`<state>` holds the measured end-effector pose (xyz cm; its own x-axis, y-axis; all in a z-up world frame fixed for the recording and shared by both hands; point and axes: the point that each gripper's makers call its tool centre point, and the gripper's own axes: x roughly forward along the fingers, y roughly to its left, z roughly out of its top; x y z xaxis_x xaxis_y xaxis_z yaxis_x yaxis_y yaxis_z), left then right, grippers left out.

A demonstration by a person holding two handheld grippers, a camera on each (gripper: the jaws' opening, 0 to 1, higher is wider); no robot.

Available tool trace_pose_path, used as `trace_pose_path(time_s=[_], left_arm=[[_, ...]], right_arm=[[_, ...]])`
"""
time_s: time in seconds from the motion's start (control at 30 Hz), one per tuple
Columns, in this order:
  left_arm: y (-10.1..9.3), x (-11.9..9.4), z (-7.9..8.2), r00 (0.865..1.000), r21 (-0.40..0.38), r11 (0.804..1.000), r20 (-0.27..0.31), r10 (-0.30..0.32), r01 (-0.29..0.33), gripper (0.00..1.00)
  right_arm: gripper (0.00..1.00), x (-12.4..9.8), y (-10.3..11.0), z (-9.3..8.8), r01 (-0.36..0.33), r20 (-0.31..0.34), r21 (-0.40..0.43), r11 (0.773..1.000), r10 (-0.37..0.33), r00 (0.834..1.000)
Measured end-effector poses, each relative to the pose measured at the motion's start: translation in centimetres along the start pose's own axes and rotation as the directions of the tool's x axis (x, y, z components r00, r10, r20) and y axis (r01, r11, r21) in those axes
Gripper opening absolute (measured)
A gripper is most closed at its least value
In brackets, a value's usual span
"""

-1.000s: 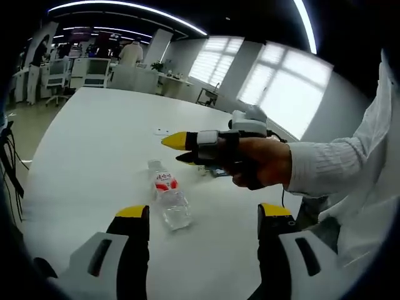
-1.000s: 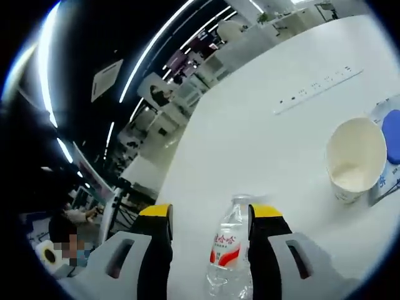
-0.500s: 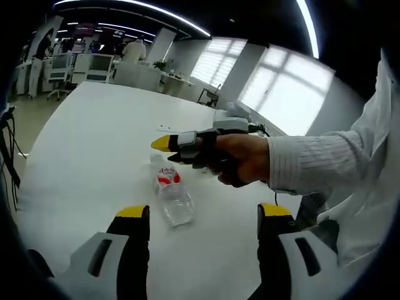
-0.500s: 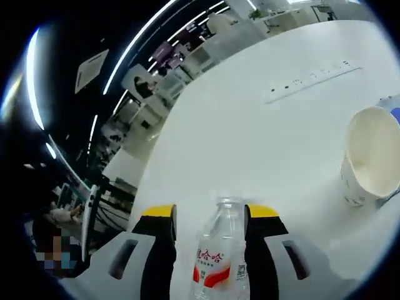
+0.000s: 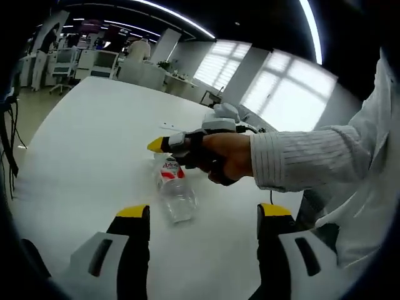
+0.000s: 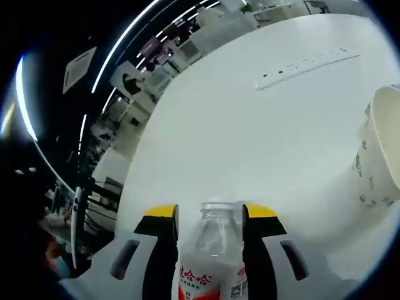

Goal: Arrange the tabletop items into an orderly group along one side of the table until the central work area is clear of visible clutter.

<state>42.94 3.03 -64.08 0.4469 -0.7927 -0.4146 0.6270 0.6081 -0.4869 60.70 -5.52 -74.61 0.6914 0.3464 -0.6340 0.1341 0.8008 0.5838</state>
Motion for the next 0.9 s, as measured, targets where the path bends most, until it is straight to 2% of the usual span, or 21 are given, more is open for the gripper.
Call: trace_pose_path(time_s=[0.07, 0.2, 0.53, 0.9], left_arm=[[0.13, -0.06, -0.04, 1.0, -0.004, 1.0, 0.003, 0.001, -0.001, 0.71], [0.33, -0.11, -0.15, 1.0, -0.009, 1.0, 0.004, 0.005, -0.005, 0.7], [0.4, -0.01, -0.34, 1.0, -0.016, 1.0, 0.009, 0.007, -0.007, 0.7], [0.81, -0.01, -0.29, 1.0, -0.018, 1.0, 0.012, 0.018, -0.018, 0.7]], right_arm=[[0.35, 0.1, 0.09, -0.16, -0.003, -0.006, 0.02, 1.0, 0.003, 1.0], [0.3, 0.31, -0.21, 0.1, 0.009, 0.006, -0.008, 1.0, -0.009, 1.0], [0.21, 0.46, -0.49, 0.46, -0.003, 0.014, 0.057, 0.998, 0.003, 1.0], [0.19, 0.32, -0.58, 0.63, -0.002, 0.024, 0.058, 0.998, 0.001, 1.0]])
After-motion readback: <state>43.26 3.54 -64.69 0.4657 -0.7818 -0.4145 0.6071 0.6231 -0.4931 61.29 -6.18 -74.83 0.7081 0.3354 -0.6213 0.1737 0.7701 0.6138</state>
